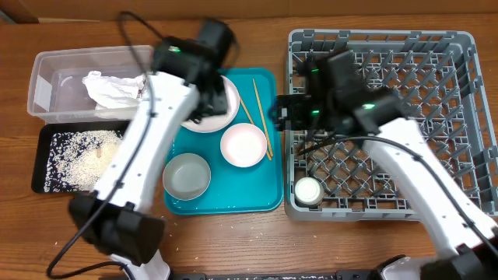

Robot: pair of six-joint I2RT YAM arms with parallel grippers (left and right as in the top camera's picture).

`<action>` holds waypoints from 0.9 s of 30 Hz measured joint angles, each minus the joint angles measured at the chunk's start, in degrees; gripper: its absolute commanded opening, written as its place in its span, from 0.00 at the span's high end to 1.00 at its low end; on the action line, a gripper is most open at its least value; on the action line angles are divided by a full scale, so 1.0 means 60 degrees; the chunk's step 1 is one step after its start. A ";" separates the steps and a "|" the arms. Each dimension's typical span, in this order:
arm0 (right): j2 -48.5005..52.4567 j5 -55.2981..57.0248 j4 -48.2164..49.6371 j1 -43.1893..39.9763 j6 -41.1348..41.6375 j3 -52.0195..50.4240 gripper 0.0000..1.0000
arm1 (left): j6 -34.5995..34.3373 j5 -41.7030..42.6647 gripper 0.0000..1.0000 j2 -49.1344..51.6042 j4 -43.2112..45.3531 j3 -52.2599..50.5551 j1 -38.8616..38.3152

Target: Sort waste into correct bins and load items into the dishwasher

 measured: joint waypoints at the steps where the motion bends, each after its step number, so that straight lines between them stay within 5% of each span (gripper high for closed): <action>1: 0.0233 -0.0007 0.0248 0.0255 0.0058 0.0000 0.16 | 0.0018 0.0091 0.19 -0.0029 0.0157 0.0000 0.0364; 7: 0.1603 0.0262 0.1005 0.1155 0.0306 0.0007 0.21 | 0.0415 0.1056 0.00 -0.0044 0.1388 0.0004 0.2983; 20: 0.4033 0.1213 0.1705 0.1239 0.0659 0.0007 0.46 | 0.0849 0.1330 0.00 -0.0044 0.2433 0.0004 0.3952; 27: 0.4109 0.1406 0.1796 0.1239 0.0710 0.0007 0.89 | 0.0849 0.1330 0.00 -0.0044 0.2433 0.0004 0.3952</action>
